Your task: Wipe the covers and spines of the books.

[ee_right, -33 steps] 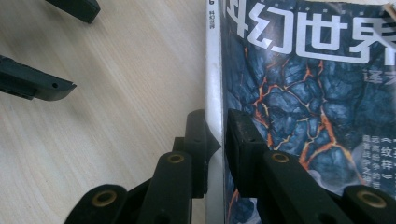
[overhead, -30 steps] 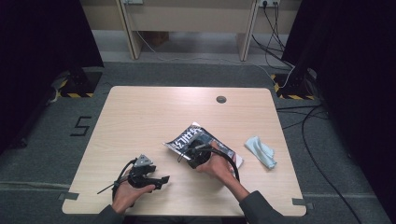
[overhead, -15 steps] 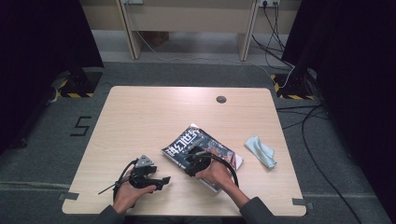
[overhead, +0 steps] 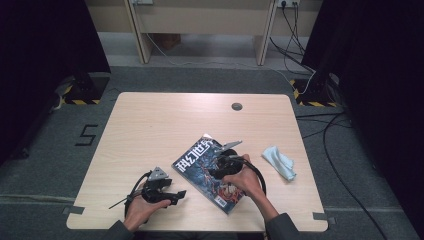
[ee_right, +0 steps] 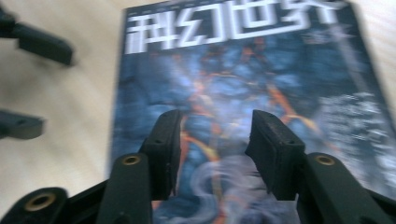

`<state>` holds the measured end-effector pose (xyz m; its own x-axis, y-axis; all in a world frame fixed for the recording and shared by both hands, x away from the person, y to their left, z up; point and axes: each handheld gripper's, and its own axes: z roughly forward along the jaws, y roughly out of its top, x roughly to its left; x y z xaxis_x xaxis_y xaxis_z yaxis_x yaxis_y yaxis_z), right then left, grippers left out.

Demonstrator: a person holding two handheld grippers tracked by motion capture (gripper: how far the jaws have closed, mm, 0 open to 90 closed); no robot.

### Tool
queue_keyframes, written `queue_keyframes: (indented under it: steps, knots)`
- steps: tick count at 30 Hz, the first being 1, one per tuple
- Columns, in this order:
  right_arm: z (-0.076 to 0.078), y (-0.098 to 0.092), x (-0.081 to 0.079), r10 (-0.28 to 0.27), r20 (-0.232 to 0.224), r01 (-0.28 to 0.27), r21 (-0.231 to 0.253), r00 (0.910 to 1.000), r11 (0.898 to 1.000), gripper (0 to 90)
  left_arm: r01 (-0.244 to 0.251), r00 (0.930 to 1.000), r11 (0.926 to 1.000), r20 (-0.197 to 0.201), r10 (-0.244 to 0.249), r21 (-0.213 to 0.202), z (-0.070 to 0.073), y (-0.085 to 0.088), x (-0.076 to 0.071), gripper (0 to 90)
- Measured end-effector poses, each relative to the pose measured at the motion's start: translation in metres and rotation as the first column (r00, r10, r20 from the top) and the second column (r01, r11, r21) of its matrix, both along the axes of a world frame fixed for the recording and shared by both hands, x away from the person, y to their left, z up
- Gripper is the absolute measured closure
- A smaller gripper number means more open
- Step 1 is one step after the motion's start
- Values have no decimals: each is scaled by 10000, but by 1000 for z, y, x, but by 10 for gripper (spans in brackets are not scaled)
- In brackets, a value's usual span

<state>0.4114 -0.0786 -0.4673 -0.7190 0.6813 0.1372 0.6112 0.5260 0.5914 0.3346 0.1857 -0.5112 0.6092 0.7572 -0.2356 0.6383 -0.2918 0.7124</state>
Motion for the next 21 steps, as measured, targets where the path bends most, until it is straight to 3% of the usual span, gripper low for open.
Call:
queue_keyframes:
  steps: [7,12,15,21]
  knots:
    - [-6,-25,13,-854,112,853,83,9963,9963,451,160,9999,9999,12,-160,-34,-1,-8,0,230]
    - [-13,-43,22,-1544,270,1546,-37,9876,9880,408,259,9997,9996,40,-259,-92,-2,-16,1,229]
    - [-14,-48,25,-1636,441,1644,-132,9855,9863,396,265,9996,9996,50,-265,-127,-2,-19,2,228]
    - [-20,-57,28,-1917,208,1915,110,9812,9814,388,327,9994,9994,74,-327,-119,-2,-24,3,227]
